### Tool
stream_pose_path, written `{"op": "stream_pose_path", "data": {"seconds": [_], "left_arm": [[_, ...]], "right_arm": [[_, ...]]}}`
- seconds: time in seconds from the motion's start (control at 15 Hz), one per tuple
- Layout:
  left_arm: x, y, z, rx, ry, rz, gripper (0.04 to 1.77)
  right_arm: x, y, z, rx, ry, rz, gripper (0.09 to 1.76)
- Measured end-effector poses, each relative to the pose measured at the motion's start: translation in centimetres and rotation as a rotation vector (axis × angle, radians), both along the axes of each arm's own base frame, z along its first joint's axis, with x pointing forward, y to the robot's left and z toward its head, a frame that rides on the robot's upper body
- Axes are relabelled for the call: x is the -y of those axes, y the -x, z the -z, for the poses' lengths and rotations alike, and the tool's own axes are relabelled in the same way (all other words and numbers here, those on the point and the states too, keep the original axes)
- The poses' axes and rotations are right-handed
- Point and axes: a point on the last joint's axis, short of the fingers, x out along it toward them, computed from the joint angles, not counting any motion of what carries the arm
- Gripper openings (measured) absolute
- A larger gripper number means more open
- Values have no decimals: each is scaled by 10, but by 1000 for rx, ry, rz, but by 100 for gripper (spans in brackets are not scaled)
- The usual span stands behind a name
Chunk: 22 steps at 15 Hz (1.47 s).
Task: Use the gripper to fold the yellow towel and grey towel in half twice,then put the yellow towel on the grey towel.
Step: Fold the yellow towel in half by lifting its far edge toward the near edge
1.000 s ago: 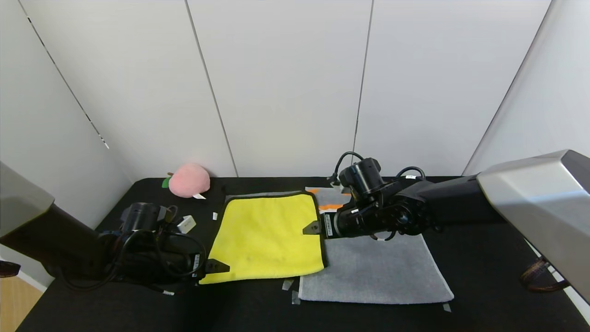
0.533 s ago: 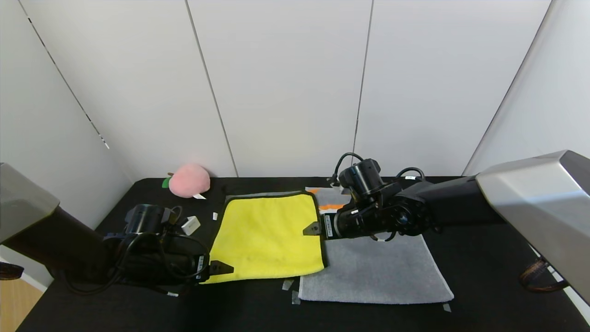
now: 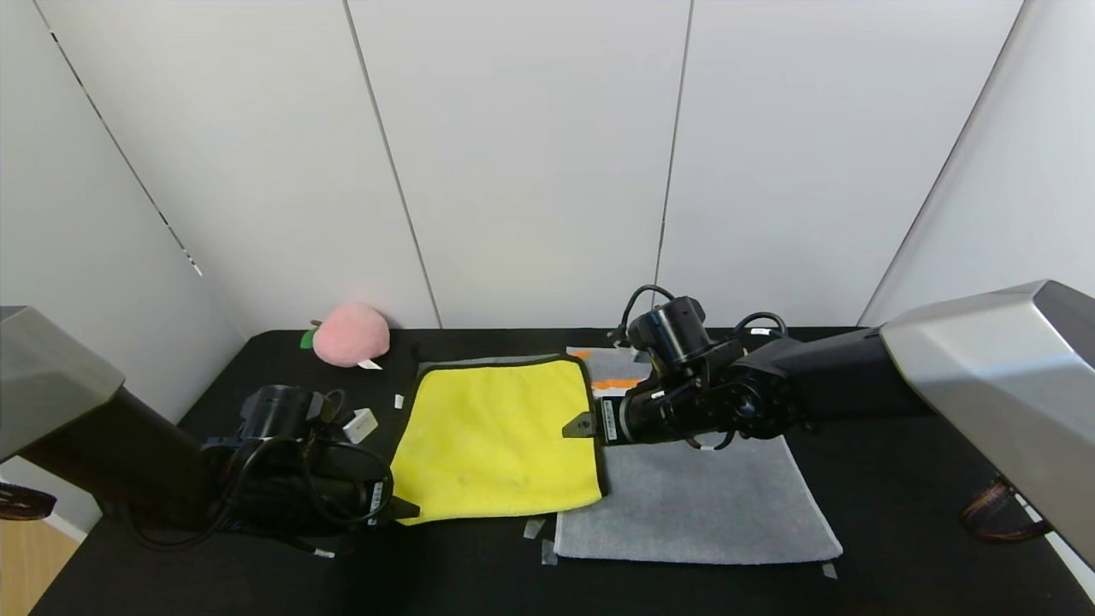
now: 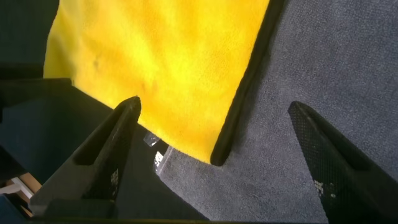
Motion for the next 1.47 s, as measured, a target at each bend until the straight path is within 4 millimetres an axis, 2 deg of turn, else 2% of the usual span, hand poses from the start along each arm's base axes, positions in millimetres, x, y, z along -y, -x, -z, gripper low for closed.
{"op": "stream_pose_path", "data": {"seconds": [0.07, 0.6, 1.13, 1.47], "left_arm": [[0, 0, 0, 1, -2, 1, 11], [-1, -3, 1, 34, -10, -10, 12], [-1, -2, 2, 36, -11, -11, 12], [-2, -2, 1, 39, -11, -12, 12]], "right_arm": [[-1, 0, 1, -1, 2, -2, 171], [-8, 2, 8, -8, 8, -16, 171], [-23, 9, 26, -61, 24, -25, 171], [-35, 16, 34, -24, 101, 21, 171]]}}
